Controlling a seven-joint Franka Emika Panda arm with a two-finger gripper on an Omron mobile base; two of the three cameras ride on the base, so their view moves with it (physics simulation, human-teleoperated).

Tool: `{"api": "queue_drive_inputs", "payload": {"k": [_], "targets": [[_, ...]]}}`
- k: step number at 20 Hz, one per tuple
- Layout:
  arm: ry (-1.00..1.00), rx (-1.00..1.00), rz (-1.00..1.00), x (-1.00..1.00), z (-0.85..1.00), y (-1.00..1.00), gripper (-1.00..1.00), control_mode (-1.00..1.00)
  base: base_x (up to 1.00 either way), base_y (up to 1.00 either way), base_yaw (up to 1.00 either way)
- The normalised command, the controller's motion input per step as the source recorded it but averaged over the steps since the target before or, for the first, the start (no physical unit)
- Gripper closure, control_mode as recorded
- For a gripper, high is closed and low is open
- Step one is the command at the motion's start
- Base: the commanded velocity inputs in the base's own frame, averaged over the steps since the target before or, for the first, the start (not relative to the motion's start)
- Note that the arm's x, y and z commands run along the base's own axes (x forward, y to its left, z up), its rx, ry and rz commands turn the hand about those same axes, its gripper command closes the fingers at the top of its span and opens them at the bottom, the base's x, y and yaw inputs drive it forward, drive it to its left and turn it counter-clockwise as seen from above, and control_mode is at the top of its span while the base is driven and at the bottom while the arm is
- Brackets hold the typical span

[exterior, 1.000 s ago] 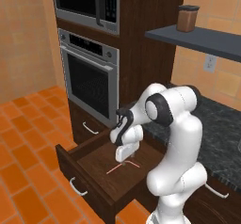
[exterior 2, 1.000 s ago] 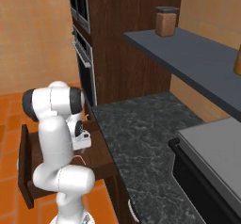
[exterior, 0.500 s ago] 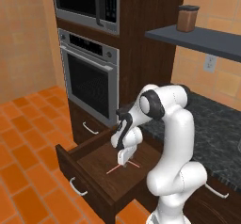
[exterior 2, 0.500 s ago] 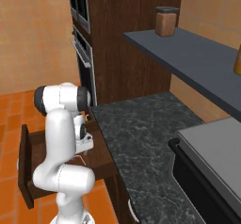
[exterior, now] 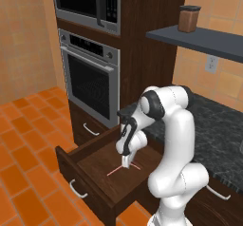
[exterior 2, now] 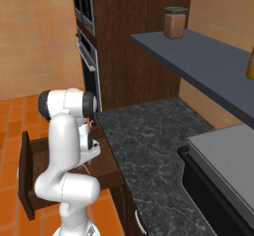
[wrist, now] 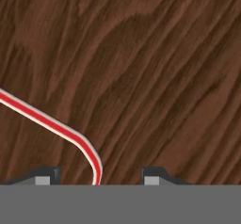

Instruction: Take a straw from the drawer in front and place it inside the glass cup on the dining counter.

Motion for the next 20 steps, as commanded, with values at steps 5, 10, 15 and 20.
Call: {"api": "queue_drive_inputs", "payload": {"k": [5, 10, 15, 20], "targets": [[-0.06, 0.01, 0.02, -0.01, -0.6, 0.0, 1.0, -1.0, 0.0, 0.0, 0.0], [-0.01, 0.02, 0.0, 0.0, -0.54, 0.0, 1.0, -1.0, 0.0, 0.0, 0.0], [-0.02, 0.01, 0.0, -0.2, -0.23, 0.02, 1.0, -1.0, 0.0, 0.0, 0.0], [0.0, 0.0, -0.01, -0.19, 0.03, 0.15, 1.0, -1.0, 0.0, 0.0, 0.0]]}}
